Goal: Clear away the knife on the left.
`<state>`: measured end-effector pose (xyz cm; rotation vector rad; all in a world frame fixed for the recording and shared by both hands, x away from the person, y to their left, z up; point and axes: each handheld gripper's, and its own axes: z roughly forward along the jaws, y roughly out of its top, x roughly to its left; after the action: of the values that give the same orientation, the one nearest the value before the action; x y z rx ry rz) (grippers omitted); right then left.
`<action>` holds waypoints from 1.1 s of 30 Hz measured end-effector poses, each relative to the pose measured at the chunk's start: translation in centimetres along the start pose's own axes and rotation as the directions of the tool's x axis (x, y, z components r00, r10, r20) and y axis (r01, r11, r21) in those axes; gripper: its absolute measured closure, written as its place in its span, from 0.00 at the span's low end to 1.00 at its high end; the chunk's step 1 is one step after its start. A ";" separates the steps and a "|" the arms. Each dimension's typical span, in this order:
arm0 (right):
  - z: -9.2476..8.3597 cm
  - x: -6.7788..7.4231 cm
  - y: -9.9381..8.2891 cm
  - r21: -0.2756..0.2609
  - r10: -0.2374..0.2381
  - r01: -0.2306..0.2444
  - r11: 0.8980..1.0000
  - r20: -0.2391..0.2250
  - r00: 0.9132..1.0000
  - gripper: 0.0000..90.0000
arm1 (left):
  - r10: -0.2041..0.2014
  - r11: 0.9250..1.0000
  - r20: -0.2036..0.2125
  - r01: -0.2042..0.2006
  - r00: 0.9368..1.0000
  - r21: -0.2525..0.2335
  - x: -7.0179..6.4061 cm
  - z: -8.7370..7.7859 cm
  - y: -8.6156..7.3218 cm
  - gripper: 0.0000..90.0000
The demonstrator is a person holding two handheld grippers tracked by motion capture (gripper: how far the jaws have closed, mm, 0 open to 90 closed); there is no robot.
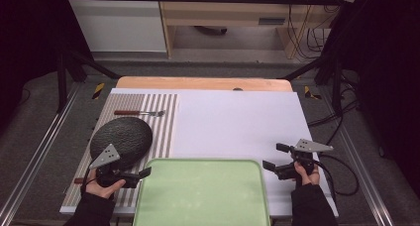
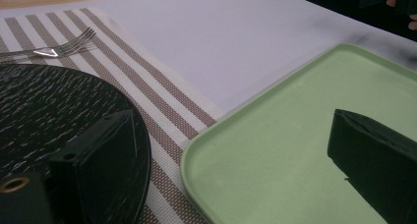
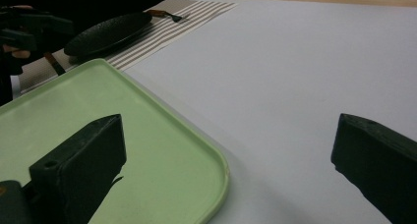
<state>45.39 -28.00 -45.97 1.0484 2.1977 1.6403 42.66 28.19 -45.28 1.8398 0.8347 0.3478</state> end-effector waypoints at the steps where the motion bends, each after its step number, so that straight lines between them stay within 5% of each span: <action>1: 0.0 0.0 0.0 0.000 -0.001 0.001 1.000 0.000 1.000 0.00 | 0.000 1.000 0.000 0.000 1.000 0.000 0.0 0.0 0.0 0.04; 33: -0.1 0.2 0.1 -0.002 -0.012 0.012 1.000 -0.007 1.000 0.00 | 0.016 0.999 -0.038 -0.014 0.999 0.030 0.4 -0.1 1.8 0.04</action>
<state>45.27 -27.95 -45.79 1.0286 2.2022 1.6425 43.54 28.14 -43.70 1.8728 0.8567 0.3829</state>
